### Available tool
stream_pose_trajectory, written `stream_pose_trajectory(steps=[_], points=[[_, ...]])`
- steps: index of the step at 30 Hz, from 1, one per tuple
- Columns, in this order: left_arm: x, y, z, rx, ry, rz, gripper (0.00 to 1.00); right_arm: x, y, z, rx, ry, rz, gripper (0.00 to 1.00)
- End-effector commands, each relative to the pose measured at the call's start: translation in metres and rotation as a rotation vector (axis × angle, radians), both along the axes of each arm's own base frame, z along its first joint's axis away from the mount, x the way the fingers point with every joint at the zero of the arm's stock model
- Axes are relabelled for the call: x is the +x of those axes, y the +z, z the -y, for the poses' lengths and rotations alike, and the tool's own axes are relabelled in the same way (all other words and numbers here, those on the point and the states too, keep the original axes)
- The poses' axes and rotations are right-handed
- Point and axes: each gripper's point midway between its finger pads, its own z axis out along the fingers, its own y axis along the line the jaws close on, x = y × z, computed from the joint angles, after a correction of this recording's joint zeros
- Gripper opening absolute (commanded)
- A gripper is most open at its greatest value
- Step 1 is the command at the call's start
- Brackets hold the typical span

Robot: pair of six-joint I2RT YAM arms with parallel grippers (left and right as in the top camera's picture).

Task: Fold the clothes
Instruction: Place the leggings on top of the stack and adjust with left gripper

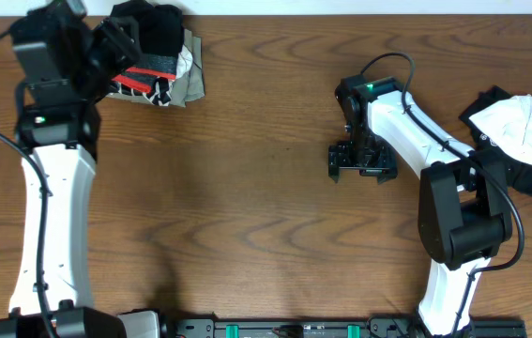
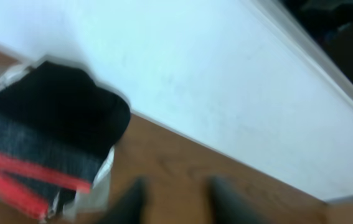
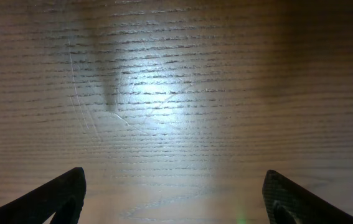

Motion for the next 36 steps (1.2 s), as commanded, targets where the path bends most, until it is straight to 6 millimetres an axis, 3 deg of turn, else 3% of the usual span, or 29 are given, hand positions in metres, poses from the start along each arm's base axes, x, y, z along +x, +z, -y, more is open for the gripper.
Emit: stream_pose_trajectory(steps=[1, 4, 7, 9, 11, 14, 20, 26, 28, 31, 36], points=[[0.012, 0.018, -0.022, 0.179, 0.167, 0.084, 0.06, -0.001, 0.002, -0.002, 0.009, 0.025, 0.004, 0.89], [0.029, 0.038, -0.028, 0.239, 0.257, 0.195, 0.06, 0.001, 0.001, -0.003, 0.012, 0.029, 0.01, 0.89], [0.05, 0.054, -0.021, 0.37, 0.241, 0.329, 0.06, 0.001, 0.001, -0.003, 0.013, 0.032, 0.01, 0.89], [0.065, 0.054, -0.017, 0.467, 0.228, 0.393, 0.06, 0.0, 0.001, -0.002, 0.012, 0.033, 0.007, 0.89], [0.082, 0.042, -0.017, 0.547, 0.22, 0.422, 0.06, -0.001, 0.002, -0.002, 0.013, 0.04, 0.004, 0.89], [0.107, 0.0, -0.019, 0.636, 0.202, 0.387, 0.06, -0.003, 0.002, -0.002, 0.01, 0.039, -0.005, 0.89], [0.141, -0.106, -0.042, 0.691, 0.246, 0.213, 0.06, -0.007, 0.003, 0.0, 0.004, 0.041, -0.023, 0.89], [0.147, -0.214, -0.049, 0.723, 0.181, -0.001, 0.07, -0.011, 0.004, 0.001, -0.002, 0.041, -0.04, 0.88], [0.145, -0.227, -0.05, 0.724, 0.172, -0.033, 0.07, -0.012, 0.004, 0.001, -0.003, 0.041, -0.044, 0.89], [0.146, -0.213, -0.051, 0.723, 0.186, -0.002, 0.08, -0.014, 0.005, 0.001, -0.006, 0.044, -0.051, 0.88], [0.145, -0.131, -0.051, 0.71, 0.247, 0.169, 0.08, -0.015, 0.004, -0.002, -0.005, 0.054, -0.048, 0.88]])
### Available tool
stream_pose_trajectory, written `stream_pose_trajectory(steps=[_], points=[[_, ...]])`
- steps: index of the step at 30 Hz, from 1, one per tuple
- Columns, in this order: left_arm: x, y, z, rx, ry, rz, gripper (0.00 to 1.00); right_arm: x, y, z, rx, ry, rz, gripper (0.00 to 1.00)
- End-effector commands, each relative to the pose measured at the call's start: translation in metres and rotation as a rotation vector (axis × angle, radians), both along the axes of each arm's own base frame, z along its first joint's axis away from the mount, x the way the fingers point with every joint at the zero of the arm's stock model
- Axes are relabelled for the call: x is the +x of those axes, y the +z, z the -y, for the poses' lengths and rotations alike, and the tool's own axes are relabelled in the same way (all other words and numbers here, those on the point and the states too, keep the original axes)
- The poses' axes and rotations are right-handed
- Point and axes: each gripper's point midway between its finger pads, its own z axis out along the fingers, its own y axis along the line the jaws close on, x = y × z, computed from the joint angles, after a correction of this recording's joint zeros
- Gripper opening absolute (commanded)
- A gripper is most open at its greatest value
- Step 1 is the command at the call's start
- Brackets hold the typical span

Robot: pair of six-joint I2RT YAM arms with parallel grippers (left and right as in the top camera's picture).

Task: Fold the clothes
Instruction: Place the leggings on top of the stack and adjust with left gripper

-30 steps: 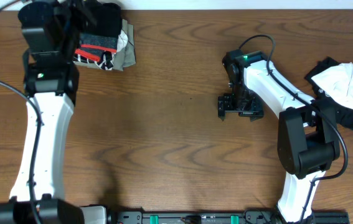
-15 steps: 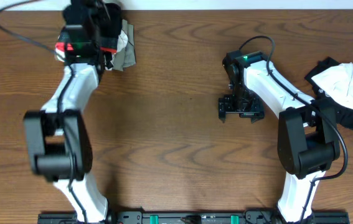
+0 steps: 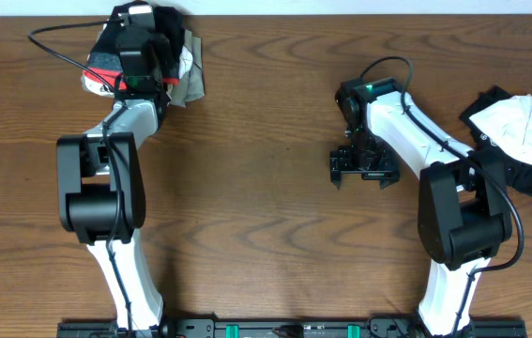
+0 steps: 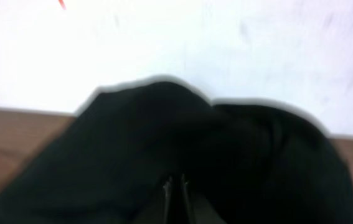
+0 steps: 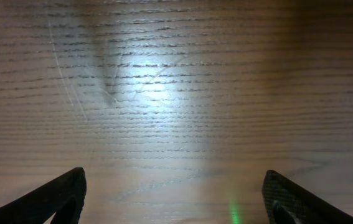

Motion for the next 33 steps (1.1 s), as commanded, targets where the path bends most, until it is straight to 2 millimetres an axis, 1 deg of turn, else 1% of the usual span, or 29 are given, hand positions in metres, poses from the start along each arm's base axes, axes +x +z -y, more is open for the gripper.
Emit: stream_pose_trajectory(steps=[1, 2, 4, 6, 9, 12, 13, 16, 18, 20, 22, 23, 24, 25, 26, 29, 30, 33], points=[[-0.006, 0.083, -0.006, 0.022, 0.019, 0.163, 0.08, -0.001, 0.002, -0.006, 0.009, 0.028, 0.01, 0.88], [-0.008, 0.098, -0.006, 0.022, 0.019, 0.192, 0.09, 0.0, 0.001, -0.007, 0.011, 0.031, 0.014, 0.88], [-0.011, 0.116, -0.006, 0.024, 0.02, 0.232, 0.08, 0.0, 0.001, -0.009, 0.012, 0.036, 0.018, 0.89], [-0.011, 0.119, -0.009, 0.025, 0.025, 0.239, 0.09, 0.0, 0.001, -0.01, 0.012, 0.037, 0.017, 0.89], [-0.009, 0.104, -0.019, 0.026, 0.041, 0.212, 0.09, -0.001, 0.001, -0.011, 0.011, 0.044, 0.015, 0.89], [-0.005, 0.074, -0.032, 0.026, 0.062, 0.162, 0.1, -0.003, 0.0, -0.011, 0.009, 0.046, 0.009, 0.89], [-0.003, 0.063, -0.037, 0.025, 0.07, 0.143, 0.11, -0.005, 0.0, -0.011, 0.008, 0.049, 0.005, 0.89], [0.001, 0.019, -0.054, 0.023, 0.096, 0.074, 0.17, -0.009, -0.003, -0.01, 0.003, 0.05, -0.008, 0.89], [0.002, -0.014, -0.064, 0.019, 0.111, 0.013, 0.17, -0.011, -0.004, -0.01, 0.001, 0.05, -0.014, 0.89], [-0.002, -0.05, -0.068, 0.013, 0.117, -0.067, 0.17, -0.013, -0.005, -0.009, -0.003, 0.042, -0.018, 0.89], [-0.004, -0.066, -0.068, 0.014, 0.117, -0.105, 0.17, -0.013, -0.005, -0.009, -0.004, 0.042, -0.02, 0.89], [-0.004, -0.066, -0.068, 0.015, 0.116, -0.105, 0.17, -0.013, -0.005, -0.009, -0.004, 0.043, -0.021, 0.89], [-0.002, -0.06, -0.068, 0.015, 0.116, -0.087, 0.17, -0.013, -0.005, -0.009, -0.004, 0.043, -0.022, 0.89], [-0.001, -0.049, -0.067, 0.017, 0.115, -0.061, 0.17, -0.014, -0.005, -0.009, -0.005, 0.043, -0.023, 0.89], [0.001, -0.034, -0.066, 0.019, 0.113, -0.026, 0.17, -0.014, -0.005, -0.009, -0.005, 0.043, -0.024, 0.89], [0.004, 0.019, -0.058, 0.026, 0.099, 0.075, 0.16, -0.013, -0.005, -0.009, -0.003, 0.043, -0.02, 0.89], [0.005, 0.039, -0.054, 0.027, 0.091, 0.11, 0.15, -0.012, -0.005, -0.009, -0.002, 0.043, -0.017, 0.89], [0.006, 0.09, -0.038, 0.029, 0.055, 0.2, 0.15, -0.011, -0.006, -0.01, 0.0, 0.043, -0.01, 0.89]])
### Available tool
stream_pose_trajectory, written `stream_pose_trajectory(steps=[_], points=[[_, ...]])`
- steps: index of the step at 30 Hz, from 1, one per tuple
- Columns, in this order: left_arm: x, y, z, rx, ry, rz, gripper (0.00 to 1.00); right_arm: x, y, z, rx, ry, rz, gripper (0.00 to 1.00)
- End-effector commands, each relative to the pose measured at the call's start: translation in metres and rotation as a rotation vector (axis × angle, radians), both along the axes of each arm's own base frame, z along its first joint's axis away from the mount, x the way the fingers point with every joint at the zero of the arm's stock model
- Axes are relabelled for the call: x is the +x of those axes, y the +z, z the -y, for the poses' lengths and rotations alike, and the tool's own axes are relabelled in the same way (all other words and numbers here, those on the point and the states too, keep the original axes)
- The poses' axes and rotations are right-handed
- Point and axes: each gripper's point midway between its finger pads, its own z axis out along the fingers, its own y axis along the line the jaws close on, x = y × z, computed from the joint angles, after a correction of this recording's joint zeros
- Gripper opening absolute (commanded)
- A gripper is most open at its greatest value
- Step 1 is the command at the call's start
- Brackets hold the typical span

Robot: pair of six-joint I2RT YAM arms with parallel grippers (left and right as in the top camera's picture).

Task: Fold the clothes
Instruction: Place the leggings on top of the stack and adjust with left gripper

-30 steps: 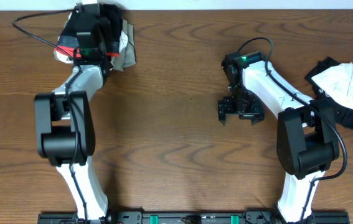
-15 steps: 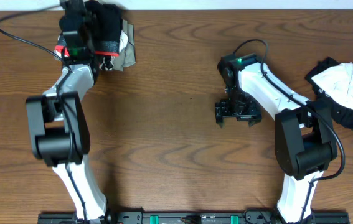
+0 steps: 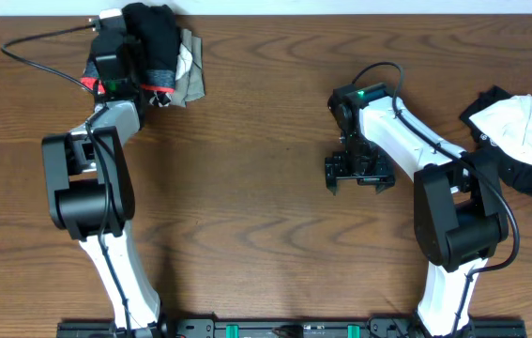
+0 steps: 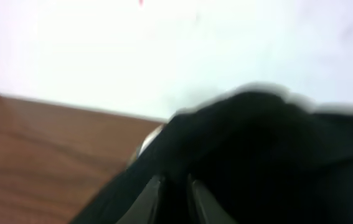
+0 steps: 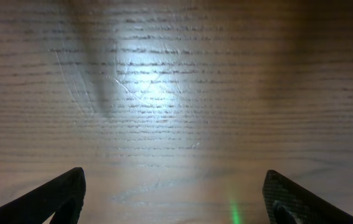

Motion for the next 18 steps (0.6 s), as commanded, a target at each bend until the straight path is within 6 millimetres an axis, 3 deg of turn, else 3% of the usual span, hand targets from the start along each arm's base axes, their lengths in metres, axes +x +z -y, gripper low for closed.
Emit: stream_pose_trajectory(steps=[1, 4, 8, 12, 18], points=[[0.006, 0.104, 0.024, 0.028, -0.057, 0.188, 0.15, -0.002, 0.001, -0.002, 0.003, 0.011, 0.003, 0.89], [0.011, 0.13, 0.044, 0.03, -0.091, 0.24, 0.15, -0.002, 0.001, -0.002, 0.003, 0.012, 0.002, 0.89], [0.021, 0.123, 0.056, 0.028, -0.109, 0.242, 0.14, -0.004, 0.001, -0.001, 0.001, 0.012, -0.005, 0.89], [0.037, 0.085, 0.046, 0.026, -0.093, 0.193, 0.14, -0.005, 0.002, -0.001, -0.001, 0.012, -0.009, 0.89], [0.056, 0.008, 0.036, 0.023, -0.053, 0.073, 0.15, -0.007, 0.002, 0.0, -0.005, 0.011, -0.019, 0.89]])
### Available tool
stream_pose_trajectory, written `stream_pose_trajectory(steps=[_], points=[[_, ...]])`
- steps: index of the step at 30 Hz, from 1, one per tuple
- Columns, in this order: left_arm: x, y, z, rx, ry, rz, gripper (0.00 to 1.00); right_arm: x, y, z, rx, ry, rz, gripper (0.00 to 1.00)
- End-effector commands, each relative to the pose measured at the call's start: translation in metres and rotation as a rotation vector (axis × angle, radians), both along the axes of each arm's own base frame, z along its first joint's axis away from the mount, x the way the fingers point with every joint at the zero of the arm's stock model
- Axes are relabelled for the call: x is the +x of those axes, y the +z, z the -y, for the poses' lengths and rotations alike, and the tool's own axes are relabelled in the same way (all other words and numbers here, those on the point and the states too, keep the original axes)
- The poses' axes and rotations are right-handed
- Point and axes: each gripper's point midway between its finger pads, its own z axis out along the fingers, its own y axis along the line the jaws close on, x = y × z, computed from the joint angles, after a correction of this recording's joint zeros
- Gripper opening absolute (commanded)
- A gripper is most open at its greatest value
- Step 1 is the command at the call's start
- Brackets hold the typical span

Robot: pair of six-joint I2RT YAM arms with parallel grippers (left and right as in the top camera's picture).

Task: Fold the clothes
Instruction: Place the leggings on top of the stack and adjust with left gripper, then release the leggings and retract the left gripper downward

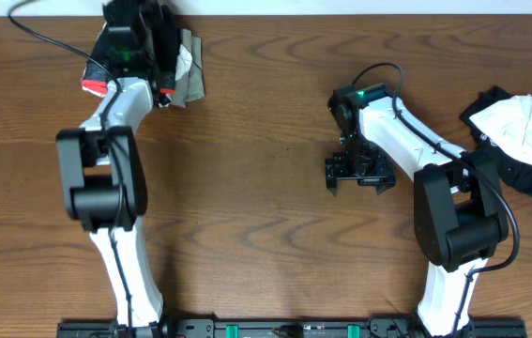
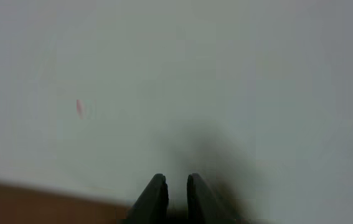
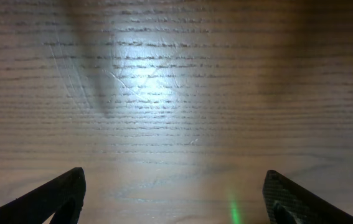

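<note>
A stack of folded clothes [image 1: 181, 75] lies at the table's far left corner, with a black garment [image 1: 168, 38] on top and red-striped cloth [image 1: 97, 84] showing beside it. My left gripper [image 1: 140, 17] is over the stack's back edge by the wall. In the left wrist view this gripper [image 2: 176, 180] faces the white wall, its fingers [image 2: 156, 190] only a narrow slit apart and nothing seen between them. My right gripper [image 1: 360, 176] hangs open over bare wood, its fingers [image 3: 64, 186] wide apart. An unfolded white garment [image 1: 524, 127] lies on black cloth at the far right.
The brown wooden table [image 1: 247, 207] runs between the two arms. A white wall [image 2: 226, 74] borders its far edge. A black rail [image 1: 284, 329] lines the near edge. A cable [image 1: 50, 42] loops by the left arm.
My left gripper has moved up and right over the stack; its wrist view now shows the wall instead of black cloth. The right arm has not moved.
My left gripper was open to the left of the stack. Then it was over the stack, shut against the black garment. Later it sat at the stack's left edge, slightly parted, and now faces the wall. The right gripper stayed open over bare wood, shifting slightly.
</note>
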Motion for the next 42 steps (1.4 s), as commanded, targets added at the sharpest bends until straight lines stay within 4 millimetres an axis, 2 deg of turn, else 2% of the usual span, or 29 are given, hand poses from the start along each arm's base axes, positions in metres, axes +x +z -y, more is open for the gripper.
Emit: stream_pose_trajectory(steps=[1, 4, 6, 8, 11, 14, 15, 16, 18, 19, 22, 24, 27, 30, 33, 34, 37, 40, 42], points=[[0.008, -0.051, -0.012, 0.016, 0.05, -0.091, 0.15, -0.004, 0.002, -0.001, 0.0, 0.011, -0.006, 0.89], [0.005, -0.083, -0.011, 0.013, 0.047, -0.181, 0.15, -0.004, 0.002, -0.001, -0.001, 0.013, -0.008, 0.89], [0.003, -0.09, -0.009, 0.011, 0.042, -0.213, 0.15, -0.004, 0.002, -0.001, -0.001, 0.013, -0.008, 0.89], [0.002, -0.087, -0.005, 0.013, 0.036, -0.22, 0.15, -0.005, 0.002, -0.001, 0.0, 0.011, -0.009, 0.89], [0.0, -0.058, 0.002, 0.013, 0.026, -0.194, 0.15, -0.006, 0.002, -0.001, 0.0, 0.01, -0.015, 0.89], [-0.004, 0.005, 0.012, 0.012, 0.012, -0.106, 0.17, -0.007, 0.003, -0.001, -0.002, 0.01, -0.019, 0.89], [-0.007, 0.024, 0.014, 0.012, 0.009, -0.081, 0.26, -0.007, 0.003, -0.001, -0.002, 0.008, -0.017, 0.89], [-0.012, 0.049, 0.018, 0.011, 0.005, -0.051, 0.39, -0.006, 0.003, -0.001, -0.007, -0.003, -0.015, 0.89], [-0.026, 0.098, 0.022, -0.003, -0.001, 0.004, 0.74, -0.001, 0.002, -0.002, -0.002, -0.007, 0.007, 0.9], [-0.035, 0.121, 0.024, -0.016, -0.002, 0.026, 0.98, 0.002, 0.002, -0.003, 0.003, -0.011, 0.023, 0.91], [-0.075, 0.191, 0.029, -0.069, -0.007, 0.083, 0.98, 0.011, 0.011, -0.006, 0.019, -0.03, 0.087, 0.91], [-0.107, 0.231, 0.032, -0.115, -0.009, 0.112, 0.98, 0.015, 0.025, -0.008, 0.036, -0.034, 0.132, 0.91], [-0.159, 0.279, 0.033, -0.162, -0.013, 0.135, 0.98, 0.017, 0.058, -0.006, 0.057, -0.032, 0.225, 0.92], [-0.222, 0.309, 0.032, -0.201, -0.01, 0.116, 0.98, 0.014, 0.1, -0.004, 0.098, -0.034, 0.335, 0.93], [-0.282, 0.318, 0.032, -0.224, -0.007, 0.064, 0.98, 0.003, 0.141, 0.0, 0.14, -0.043, 0.441, 0.94], [-0.305, 0.32, 0.036, -0.227, -0.03, 0.041, 0.98, -0.003, 0.158, 0.002, 0.158, -0.046, 0.486, 0.95], [-0.357, 0.32, 0.049, -0.239, -0.108, -0.003, 0.98, -0.019, 0.196, 0.01, 0.196, -0.058, 0.6, 0.96], [-0.405, 0.314, 0.065, -0.256, -0.198, -0.047, 0.98, -0.04, 0.232, 0.023, 0.224, -0.084, 0.726, 0.96], [-0.429, 0.308, 0.075, -0.268, -0.254, -0.073, 0.98, -0.054, 0.249, 0.032, 0.23, -0.11, 0.792, 0.96]])
